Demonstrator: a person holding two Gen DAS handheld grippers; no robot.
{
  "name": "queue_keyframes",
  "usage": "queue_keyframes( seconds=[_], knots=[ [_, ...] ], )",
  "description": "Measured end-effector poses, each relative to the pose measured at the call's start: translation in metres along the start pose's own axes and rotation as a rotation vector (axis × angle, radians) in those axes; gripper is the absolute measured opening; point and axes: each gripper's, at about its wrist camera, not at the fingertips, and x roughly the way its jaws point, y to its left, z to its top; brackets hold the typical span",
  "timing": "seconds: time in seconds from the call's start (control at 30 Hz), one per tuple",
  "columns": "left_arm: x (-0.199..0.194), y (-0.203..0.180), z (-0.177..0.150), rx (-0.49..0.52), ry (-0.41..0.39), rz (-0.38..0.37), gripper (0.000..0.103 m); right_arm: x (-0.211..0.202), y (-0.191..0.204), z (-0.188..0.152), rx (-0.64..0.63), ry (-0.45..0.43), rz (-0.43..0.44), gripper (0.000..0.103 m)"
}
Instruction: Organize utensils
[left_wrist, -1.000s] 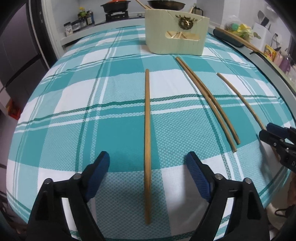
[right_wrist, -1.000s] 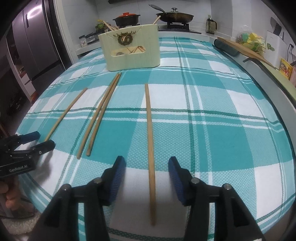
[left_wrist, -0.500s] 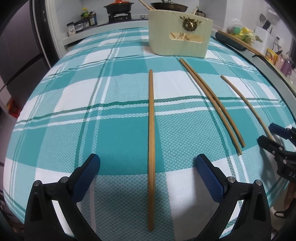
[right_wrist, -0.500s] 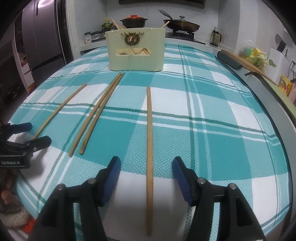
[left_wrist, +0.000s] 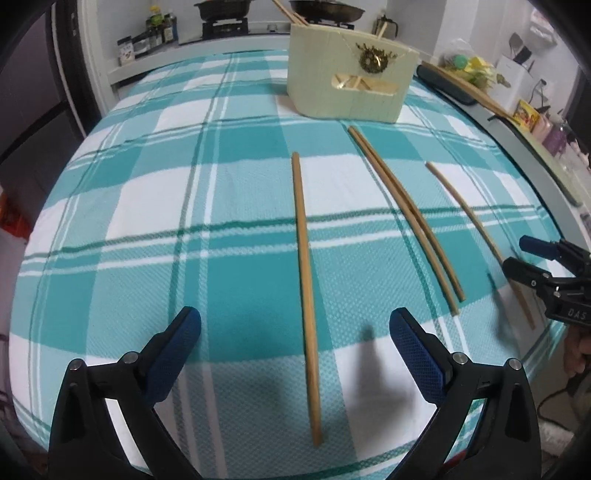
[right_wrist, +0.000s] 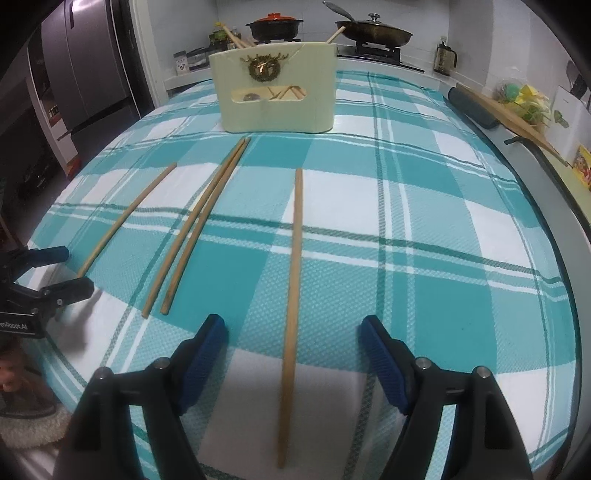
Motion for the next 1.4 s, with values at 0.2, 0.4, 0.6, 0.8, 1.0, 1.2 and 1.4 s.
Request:
queue_keyframes(
  seconds=[0.2,0.4,0.6,0.8,1.0,1.2,1.4],
  knots=[
    [0.025,0.0,0.052,0.042,-0.003,-0.038,0.102,0.01,-0.012,0.044,-0.038,0.032,0.065,0.06],
    [0.07,-0.001,0.083,0.086,0.088,-0.004,0.08,0.057,-0.001,0.08,-0.095,0.109,0.084,0.045],
    [0.08,-0.009,0.093,0.121,0.087,0.016,0.027,0.084,0.01,0.111,-0.117,0.105,0.007,0.007],
    [0.051,-0.008,0.098,0.079,-0.001,-0.047,0.005,0.068,0.005,0.125,-0.044,0.051,0.055,0.007],
    [-0.041,-0.002,0.106,0.043,-0.208,-0.126,0.005,-0.021,0.003,0.139,0.01,-0.132,0.135,0.007],
    [-0.113,-0.001,0.106,0.023,-0.373,-0.178,0.005,-0.104,0.017,0.143,-0.022,-0.303,0.163,0.007],
    [-0.147,-0.006,0.11,0.022,-0.471,-0.196,0.005,-0.148,0.04,0.138,-0.099,-0.472,0.099,0.007]
  ],
)
